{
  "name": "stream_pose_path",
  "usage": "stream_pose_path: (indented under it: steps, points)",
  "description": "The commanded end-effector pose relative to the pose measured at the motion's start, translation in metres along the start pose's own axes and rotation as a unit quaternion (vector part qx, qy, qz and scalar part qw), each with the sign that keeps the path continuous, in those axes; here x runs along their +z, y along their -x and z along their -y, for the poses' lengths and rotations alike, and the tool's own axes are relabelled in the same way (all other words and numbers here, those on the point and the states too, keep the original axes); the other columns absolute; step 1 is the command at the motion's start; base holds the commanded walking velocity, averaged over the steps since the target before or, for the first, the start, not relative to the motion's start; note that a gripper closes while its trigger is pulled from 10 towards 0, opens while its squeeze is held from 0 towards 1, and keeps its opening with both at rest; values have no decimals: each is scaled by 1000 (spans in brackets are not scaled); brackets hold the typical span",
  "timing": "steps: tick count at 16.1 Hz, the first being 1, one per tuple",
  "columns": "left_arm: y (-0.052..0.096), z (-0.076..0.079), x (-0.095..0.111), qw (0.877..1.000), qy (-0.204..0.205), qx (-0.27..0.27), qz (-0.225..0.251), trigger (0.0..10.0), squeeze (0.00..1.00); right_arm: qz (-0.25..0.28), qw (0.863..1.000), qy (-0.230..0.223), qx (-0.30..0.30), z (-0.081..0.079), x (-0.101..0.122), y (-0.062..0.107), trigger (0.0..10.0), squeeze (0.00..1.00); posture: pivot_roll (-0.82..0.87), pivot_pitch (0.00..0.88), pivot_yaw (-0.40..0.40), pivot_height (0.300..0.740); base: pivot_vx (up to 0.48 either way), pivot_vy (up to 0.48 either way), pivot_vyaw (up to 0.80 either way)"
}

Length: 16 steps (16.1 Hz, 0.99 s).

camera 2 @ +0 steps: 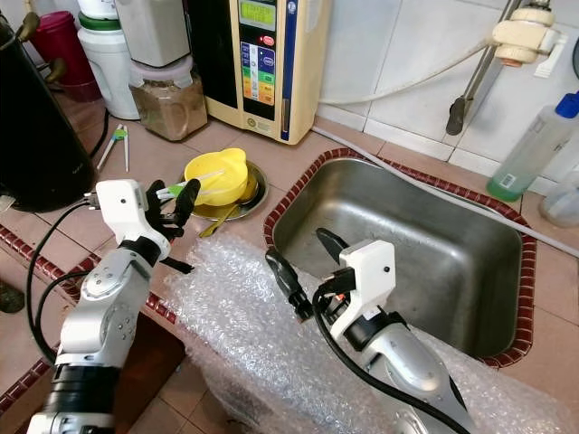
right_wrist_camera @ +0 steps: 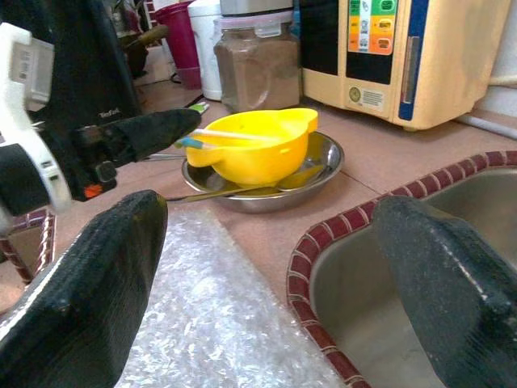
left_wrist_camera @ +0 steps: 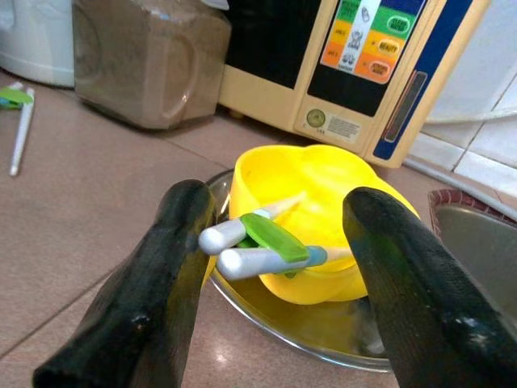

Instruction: Kitchen organization

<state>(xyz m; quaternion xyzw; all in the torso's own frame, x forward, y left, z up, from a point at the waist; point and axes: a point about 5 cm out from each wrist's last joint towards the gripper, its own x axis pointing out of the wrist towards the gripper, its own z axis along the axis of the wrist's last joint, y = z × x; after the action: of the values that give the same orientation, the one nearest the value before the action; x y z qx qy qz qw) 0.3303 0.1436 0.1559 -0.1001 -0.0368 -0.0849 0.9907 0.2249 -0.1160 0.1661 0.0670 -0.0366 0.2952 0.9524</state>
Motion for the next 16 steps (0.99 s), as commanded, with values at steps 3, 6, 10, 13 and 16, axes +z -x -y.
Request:
stream_pose_path:
  steps: [3, 6, 10, 13, 16]
  points:
    - [-7, 5, 4, 1000, 2, -3, 10, 0, 0, 5, 1000, -7, 13, -6, 2, 0, 10000, 0, -43, 100, -31, 740, 0, 0, 0]
    - [-9, 5, 6, 1000, 6, 2, 16, 0, 0, 7, 999, -20, 38, -11, 3, 0, 10000, 0, -42, 103, -29, 740, 0, 0, 0]
    - [-9, 5, 6, 1000, 10, 3, 20, 0, 0, 9, 999, -28, 43, -11, 4, 0, 10000, 0, -43, 108, -24, 740, 0, 0, 0]
    - [-9, 5, 7, 1000, -2, 7, 30, 0, 0, 9, 999, -28, 45, -9, 3, 0, 10000, 0, -38, 106, -26, 740, 0, 0, 0]
    - [-9, 5, 8, 999, -4, 8, 36, 0, 0, 5, 998, -35, 43, -7, 1, -1, 10000, 0, -32, 103, -32, 740, 0, 0, 0]
